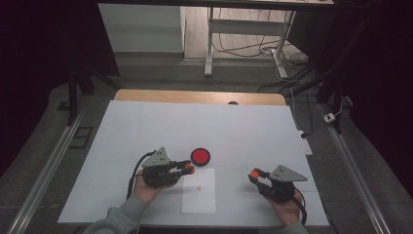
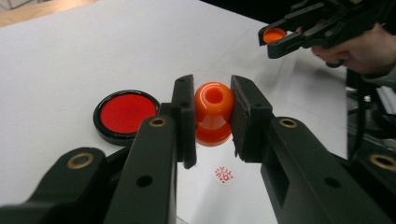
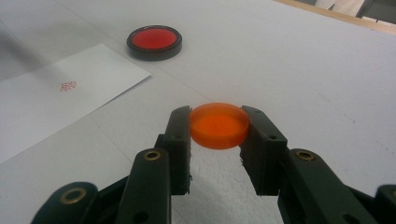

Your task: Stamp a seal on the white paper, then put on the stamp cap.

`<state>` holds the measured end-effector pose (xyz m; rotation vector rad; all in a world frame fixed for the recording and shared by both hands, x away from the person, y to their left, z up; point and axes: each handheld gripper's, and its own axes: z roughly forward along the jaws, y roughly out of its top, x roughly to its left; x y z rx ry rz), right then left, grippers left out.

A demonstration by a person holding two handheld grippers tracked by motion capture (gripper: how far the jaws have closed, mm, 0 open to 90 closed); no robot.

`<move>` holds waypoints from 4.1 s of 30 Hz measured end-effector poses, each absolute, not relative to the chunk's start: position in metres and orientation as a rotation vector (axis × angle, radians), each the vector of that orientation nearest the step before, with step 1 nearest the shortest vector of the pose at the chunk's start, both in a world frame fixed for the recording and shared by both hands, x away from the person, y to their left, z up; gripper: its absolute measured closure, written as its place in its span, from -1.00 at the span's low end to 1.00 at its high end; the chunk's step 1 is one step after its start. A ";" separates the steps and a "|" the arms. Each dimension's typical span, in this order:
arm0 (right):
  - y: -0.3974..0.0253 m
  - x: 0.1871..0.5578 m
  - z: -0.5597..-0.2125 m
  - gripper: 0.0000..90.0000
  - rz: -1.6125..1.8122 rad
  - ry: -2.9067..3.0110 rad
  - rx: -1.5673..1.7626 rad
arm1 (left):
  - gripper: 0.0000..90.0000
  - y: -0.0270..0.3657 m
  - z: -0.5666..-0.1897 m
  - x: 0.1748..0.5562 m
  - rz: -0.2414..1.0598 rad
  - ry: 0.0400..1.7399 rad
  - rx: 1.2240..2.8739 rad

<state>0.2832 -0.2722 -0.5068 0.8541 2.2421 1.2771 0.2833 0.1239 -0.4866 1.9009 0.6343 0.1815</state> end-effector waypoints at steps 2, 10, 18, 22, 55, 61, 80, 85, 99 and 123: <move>-0.273 0.284 -0.507 0.43 1.280 2.241 0.858 | 0.60 0.126 -0.487 0.286 0.147 0.631 1.891; -0.272 0.285 -0.510 0.43 1.268 2.251 0.865 | 0.60 0.127 -0.487 0.288 0.101 0.616 1.895; -0.271 0.284 -0.508 0.43 1.270 2.246 0.851 | 0.60 0.126 -0.486 0.286 0.094 0.609 1.911; -0.268 0.285 -0.509 0.43 1.279 2.254 0.845 | 0.60 0.126 -0.486 0.284 0.094 0.607 1.917; -0.246 0.279 -0.509 0.43 1.339 2.301 0.797 | 0.60 0.125 -0.485 0.283 0.095 0.611 1.911; -0.237 0.278 -0.509 0.43 1.346 2.317 0.776 | 0.60 0.127 -0.485 0.284 0.098 0.614 1.907; -0.219 0.277 -0.513 0.42 1.335 2.365 0.704 | 0.60 0.124 -0.486 0.285 0.101 0.615 1.928; -0.214 0.277 -0.514 0.43 1.338 2.373 0.697 | 0.60 0.123 -0.487 0.285 0.099 0.612 1.932; -0.199 0.276 -0.517 0.42 1.339 2.413 0.664 | 0.60 0.122 -0.487 0.285 0.094 0.613 1.936; -0.172 0.272 -0.523 0.42 1.334 2.465 0.585 | 0.60 0.121 -0.486 0.285 0.094 0.612 1.926</move>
